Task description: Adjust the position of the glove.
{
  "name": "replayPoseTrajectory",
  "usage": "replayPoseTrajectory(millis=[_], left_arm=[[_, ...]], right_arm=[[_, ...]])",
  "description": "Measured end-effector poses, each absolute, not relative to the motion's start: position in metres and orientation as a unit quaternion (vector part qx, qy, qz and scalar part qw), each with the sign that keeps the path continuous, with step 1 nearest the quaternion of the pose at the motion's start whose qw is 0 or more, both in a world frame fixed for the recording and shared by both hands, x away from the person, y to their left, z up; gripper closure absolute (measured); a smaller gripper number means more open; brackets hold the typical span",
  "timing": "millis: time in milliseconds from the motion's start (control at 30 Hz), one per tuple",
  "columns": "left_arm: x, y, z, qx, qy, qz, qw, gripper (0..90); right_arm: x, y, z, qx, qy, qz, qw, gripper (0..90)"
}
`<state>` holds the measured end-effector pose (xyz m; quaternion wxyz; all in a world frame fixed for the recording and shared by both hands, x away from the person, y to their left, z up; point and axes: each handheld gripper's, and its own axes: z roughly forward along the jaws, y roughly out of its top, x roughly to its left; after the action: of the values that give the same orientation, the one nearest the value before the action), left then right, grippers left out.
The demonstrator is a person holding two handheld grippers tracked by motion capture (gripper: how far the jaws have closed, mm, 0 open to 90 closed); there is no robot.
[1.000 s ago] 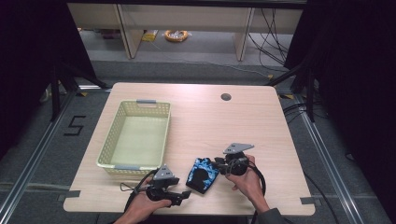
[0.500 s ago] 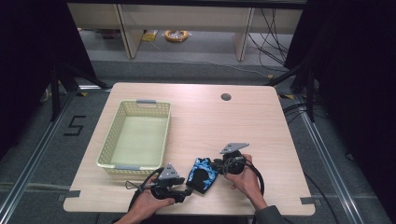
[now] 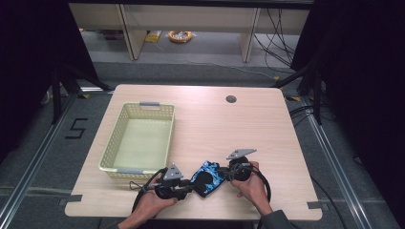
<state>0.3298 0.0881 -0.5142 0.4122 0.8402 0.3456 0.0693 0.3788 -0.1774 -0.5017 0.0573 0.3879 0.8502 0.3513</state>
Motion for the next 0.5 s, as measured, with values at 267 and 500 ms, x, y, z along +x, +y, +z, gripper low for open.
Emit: replayPoseTrajectory(millis=[267,500], left_arm=[[0.34,0.088,-0.517,0.827,0.374,0.08,0.412,67.2],[0.341,0.089,-0.515,0.831,0.372,0.091,0.403,63.7]], right_arm=[[0.359,-0.179,-0.503,0.39,0.845,0.356,0.078,81.3],[0.343,-0.178,-0.501,0.395,0.847,0.347,0.075,78.3]])
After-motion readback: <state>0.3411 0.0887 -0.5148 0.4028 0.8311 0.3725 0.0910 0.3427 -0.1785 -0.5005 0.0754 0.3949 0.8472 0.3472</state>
